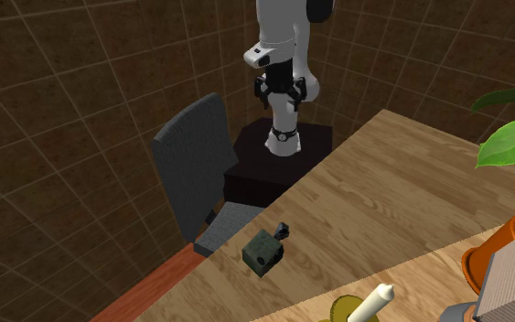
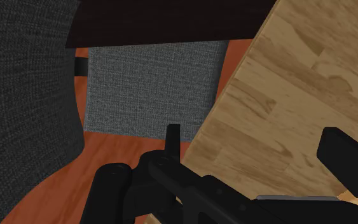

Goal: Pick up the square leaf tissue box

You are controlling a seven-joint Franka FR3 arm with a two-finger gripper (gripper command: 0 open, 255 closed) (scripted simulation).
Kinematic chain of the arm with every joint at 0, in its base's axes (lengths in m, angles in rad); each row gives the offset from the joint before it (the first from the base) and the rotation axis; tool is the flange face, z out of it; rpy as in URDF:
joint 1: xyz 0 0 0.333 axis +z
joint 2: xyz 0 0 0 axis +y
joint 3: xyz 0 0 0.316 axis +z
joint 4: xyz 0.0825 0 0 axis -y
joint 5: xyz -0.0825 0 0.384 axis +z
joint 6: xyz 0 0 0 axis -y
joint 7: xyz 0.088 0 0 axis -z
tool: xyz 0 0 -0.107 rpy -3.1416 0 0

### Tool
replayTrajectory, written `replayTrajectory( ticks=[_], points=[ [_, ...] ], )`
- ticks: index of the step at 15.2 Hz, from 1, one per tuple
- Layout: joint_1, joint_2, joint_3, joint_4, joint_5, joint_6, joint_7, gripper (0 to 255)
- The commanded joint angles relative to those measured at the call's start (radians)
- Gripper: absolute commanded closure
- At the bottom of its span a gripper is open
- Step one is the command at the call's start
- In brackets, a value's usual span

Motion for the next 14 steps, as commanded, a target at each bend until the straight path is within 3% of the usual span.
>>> replayTrajectory(
  ticks=[1,14],
  points=[
    [0.0,0.0,0.0,0.0,0.0,0.0,0.0,0],
    [0.015,0.502,0.075,0.177,0.041,0.277,0.131,0]
  ],
)
